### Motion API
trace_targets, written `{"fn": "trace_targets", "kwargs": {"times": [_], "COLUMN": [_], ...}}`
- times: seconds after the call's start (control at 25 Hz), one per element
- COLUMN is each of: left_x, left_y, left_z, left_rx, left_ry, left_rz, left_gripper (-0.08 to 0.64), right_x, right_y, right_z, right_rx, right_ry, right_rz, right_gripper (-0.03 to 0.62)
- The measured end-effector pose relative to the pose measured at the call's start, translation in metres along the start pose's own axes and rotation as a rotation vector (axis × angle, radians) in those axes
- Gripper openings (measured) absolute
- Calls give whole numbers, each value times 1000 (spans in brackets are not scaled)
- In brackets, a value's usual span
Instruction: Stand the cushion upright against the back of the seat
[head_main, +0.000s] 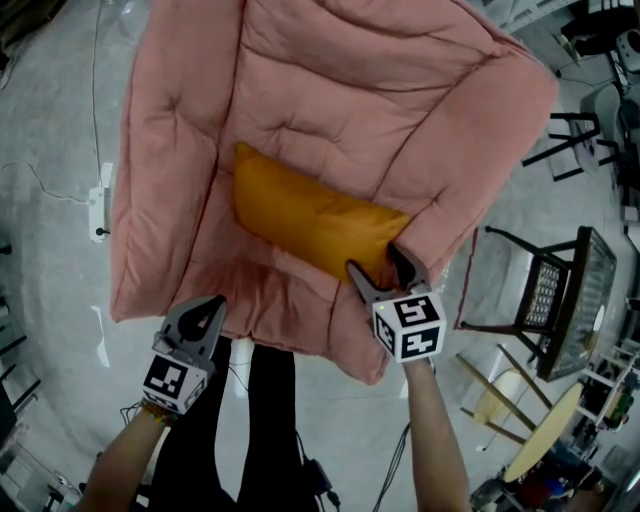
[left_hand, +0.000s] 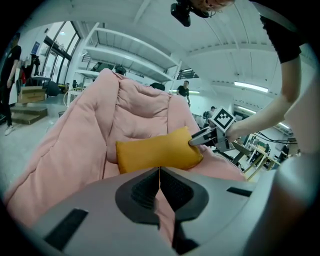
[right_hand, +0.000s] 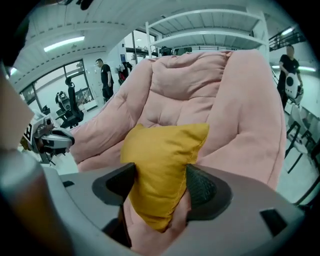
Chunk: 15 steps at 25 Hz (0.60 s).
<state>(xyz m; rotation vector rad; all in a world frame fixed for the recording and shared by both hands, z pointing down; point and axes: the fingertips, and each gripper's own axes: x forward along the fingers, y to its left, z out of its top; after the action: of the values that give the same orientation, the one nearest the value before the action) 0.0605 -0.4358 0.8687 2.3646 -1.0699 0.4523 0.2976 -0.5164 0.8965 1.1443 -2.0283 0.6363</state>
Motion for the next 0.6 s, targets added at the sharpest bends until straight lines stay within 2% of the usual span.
{"fn": "trace_targets", "kwargs": {"times": [0.36, 0.6], "left_x": [-1, 4], "left_y": [12, 14], "left_z": [-3, -3], "left_rx": [-16, -28], "left_ry": [10, 6], "left_rz": [-6, -6], "left_gripper": [14, 14], "right_x": [7, 31], "right_y": [5, 7], "right_z": [3, 1], "right_rx": [210, 226], "right_ry": [48, 107], "right_rz": [199, 175], "right_gripper": [328, 328]}}
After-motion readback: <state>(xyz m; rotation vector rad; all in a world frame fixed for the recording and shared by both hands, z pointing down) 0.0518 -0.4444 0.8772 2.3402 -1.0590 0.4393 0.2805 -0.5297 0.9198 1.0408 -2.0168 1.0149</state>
